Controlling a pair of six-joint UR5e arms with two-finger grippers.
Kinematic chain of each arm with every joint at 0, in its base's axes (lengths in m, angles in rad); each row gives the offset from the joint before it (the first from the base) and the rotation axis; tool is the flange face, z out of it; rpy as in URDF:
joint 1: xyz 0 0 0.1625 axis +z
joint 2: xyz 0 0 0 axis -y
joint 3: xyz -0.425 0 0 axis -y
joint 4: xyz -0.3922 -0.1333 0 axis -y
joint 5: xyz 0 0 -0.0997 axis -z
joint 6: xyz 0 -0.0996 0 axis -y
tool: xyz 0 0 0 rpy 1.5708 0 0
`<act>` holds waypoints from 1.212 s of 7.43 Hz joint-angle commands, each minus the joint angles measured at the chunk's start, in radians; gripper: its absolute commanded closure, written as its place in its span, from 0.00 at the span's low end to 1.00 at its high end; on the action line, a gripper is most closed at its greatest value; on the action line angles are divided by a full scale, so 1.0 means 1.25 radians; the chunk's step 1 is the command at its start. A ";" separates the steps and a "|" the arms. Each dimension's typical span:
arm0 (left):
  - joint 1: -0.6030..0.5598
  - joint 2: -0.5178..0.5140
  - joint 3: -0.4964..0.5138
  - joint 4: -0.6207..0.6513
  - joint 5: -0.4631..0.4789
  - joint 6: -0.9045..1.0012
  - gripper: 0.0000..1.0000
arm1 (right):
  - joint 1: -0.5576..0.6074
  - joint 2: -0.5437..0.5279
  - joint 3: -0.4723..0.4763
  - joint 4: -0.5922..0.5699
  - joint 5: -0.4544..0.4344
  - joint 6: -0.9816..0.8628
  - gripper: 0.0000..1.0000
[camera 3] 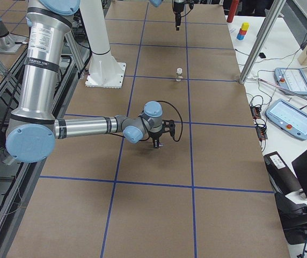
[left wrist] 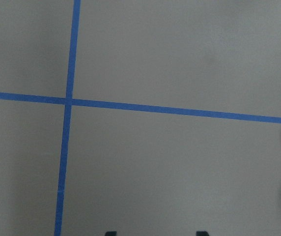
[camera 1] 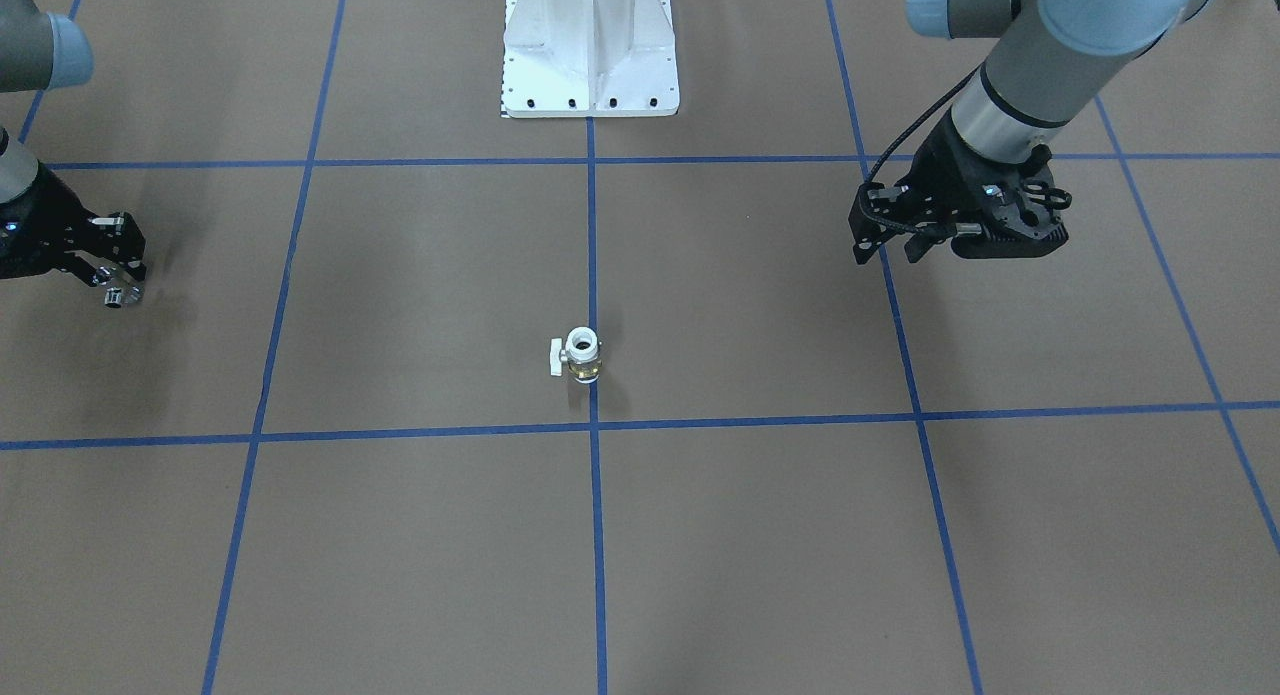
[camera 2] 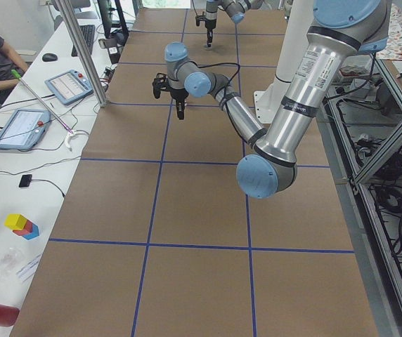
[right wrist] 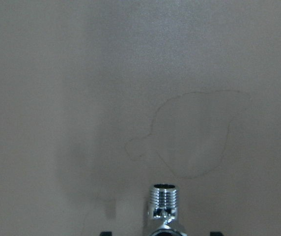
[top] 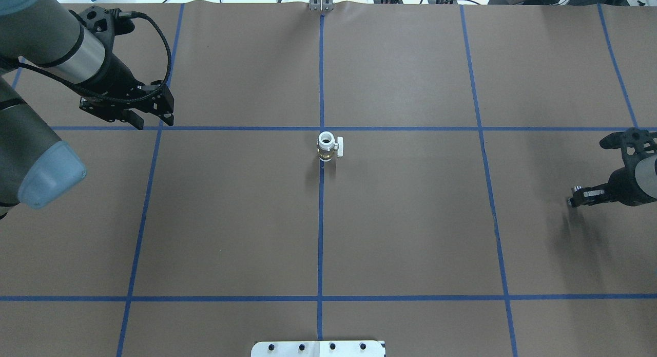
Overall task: Assemble PPR valve and pipe with both arms
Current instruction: 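Grasp the chrome threaded fitting with the right gripper, then carry the chrome fitting with the right gripper above the standing valve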
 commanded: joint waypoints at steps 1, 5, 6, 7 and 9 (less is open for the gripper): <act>0.000 -0.002 -0.001 0.001 0.000 0.000 0.37 | 0.042 0.001 0.000 -0.002 0.051 -0.032 1.00; -0.006 0.009 -0.022 0.001 0.000 0.001 0.38 | 0.092 0.091 0.027 -0.087 0.081 -0.005 1.00; -0.011 0.028 -0.028 -0.001 -0.001 0.004 0.38 | 0.097 0.168 0.047 -0.201 0.077 0.000 1.00; -0.012 0.035 -0.028 0.000 0.000 0.039 0.38 | 0.097 0.261 0.052 -0.314 0.077 0.003 1.00; -0.032 0.069 -0.023 -0.002 0.002 0.131 0.38 | 0.048 0.495 0.044 -0.519 0.069 0.151 1.00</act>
